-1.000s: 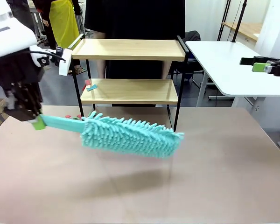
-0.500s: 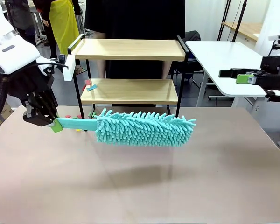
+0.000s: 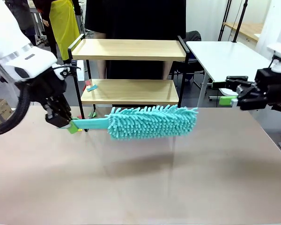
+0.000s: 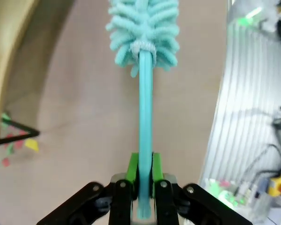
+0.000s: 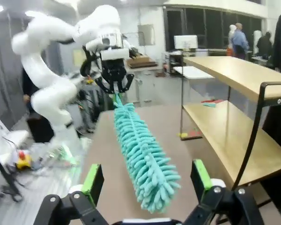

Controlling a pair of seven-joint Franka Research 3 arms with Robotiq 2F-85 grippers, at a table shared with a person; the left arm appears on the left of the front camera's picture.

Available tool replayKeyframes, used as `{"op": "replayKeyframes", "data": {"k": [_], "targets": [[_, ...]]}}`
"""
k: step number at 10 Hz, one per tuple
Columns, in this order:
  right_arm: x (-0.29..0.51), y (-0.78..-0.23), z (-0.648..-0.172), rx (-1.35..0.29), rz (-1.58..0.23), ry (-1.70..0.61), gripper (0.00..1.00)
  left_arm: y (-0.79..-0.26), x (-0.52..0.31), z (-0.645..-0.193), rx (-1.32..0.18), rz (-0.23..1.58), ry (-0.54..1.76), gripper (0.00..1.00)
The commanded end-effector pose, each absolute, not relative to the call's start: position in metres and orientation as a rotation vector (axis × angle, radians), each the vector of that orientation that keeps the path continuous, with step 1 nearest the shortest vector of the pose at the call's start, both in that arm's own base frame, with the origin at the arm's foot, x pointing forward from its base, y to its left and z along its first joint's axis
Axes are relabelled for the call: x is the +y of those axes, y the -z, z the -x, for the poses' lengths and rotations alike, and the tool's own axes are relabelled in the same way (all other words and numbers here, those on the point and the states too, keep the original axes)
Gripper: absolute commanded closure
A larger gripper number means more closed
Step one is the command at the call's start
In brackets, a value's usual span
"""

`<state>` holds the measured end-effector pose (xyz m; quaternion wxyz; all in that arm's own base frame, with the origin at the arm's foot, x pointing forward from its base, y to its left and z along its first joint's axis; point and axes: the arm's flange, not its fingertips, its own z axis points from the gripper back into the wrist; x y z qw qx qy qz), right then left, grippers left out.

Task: Clean the shelf.
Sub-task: Hand the Duster back to the human.

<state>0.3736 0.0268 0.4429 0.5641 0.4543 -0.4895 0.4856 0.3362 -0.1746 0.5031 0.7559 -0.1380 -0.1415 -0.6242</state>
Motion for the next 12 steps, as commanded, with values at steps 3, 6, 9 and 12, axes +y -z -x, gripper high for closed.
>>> {"op": "replayKeyframes", "data": {"k": [3,6,9,12], "targets": [[0.062,-0.427,-0.366,-1.306,-0.92,-1.11,0.0,-0.483,-0.18,-0.35,-0.48,0.395,1.487,0.86],[0.072,-0.422,-0.372,-1.227,-1.062,-1.111,0.0,-0.481,-0.179,-0.351,-0.512,0.381,1.502,0.86],[0.08,-0.408,-0.37,-1.122,-1.172,-1.111,0.0,-0.483,-0.18,-0.354,-0.536,0.371,1.525,0.86],[0.084,-0.391,-0.377,-1.069,-1.18,-1.104,0.0,-0.487,-0.181,-0.351,-0.574,0.369,1.578,0.86]]}}
